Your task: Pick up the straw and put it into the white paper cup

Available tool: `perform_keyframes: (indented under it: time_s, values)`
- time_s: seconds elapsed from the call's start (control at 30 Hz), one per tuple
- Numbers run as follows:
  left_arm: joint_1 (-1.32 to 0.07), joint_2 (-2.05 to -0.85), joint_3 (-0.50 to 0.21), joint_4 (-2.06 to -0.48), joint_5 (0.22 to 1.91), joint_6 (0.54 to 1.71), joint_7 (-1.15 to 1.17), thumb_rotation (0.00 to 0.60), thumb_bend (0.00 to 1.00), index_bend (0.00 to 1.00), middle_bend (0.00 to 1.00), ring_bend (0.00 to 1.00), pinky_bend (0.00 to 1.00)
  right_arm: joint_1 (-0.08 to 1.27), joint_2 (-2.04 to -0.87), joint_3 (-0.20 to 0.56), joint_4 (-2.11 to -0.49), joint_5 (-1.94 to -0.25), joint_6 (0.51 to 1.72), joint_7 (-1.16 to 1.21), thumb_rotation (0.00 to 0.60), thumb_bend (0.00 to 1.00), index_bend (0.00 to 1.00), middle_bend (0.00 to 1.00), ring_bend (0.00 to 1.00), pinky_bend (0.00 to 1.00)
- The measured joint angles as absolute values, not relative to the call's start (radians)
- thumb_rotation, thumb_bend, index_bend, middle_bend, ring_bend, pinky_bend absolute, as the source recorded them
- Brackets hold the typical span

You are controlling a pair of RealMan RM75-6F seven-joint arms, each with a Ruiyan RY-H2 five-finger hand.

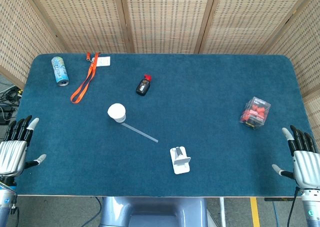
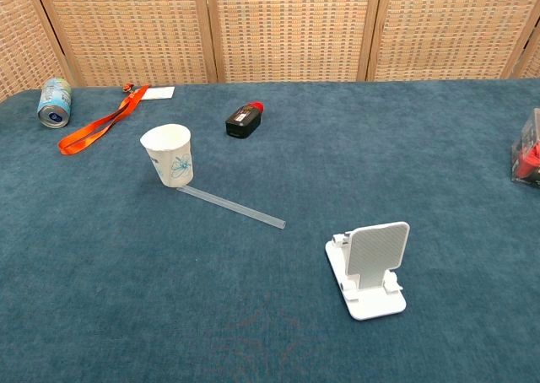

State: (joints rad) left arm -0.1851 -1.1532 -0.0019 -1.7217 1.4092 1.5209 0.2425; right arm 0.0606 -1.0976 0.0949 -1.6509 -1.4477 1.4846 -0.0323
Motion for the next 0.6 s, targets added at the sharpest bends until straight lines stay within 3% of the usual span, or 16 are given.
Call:
perform_keyframes:
  time_s: [0.6]
  values:
    - [-0.182,-1.147,-0.015,-1.723,1.423,1.484,0.239,0.6,0.15,0.0,0.0,0.0,0.0,0.059,-1.097,0.096,-1.648,-1.444,1.487,-0.026,0.6,0.06,0.04,0.0,0.0,0.0]
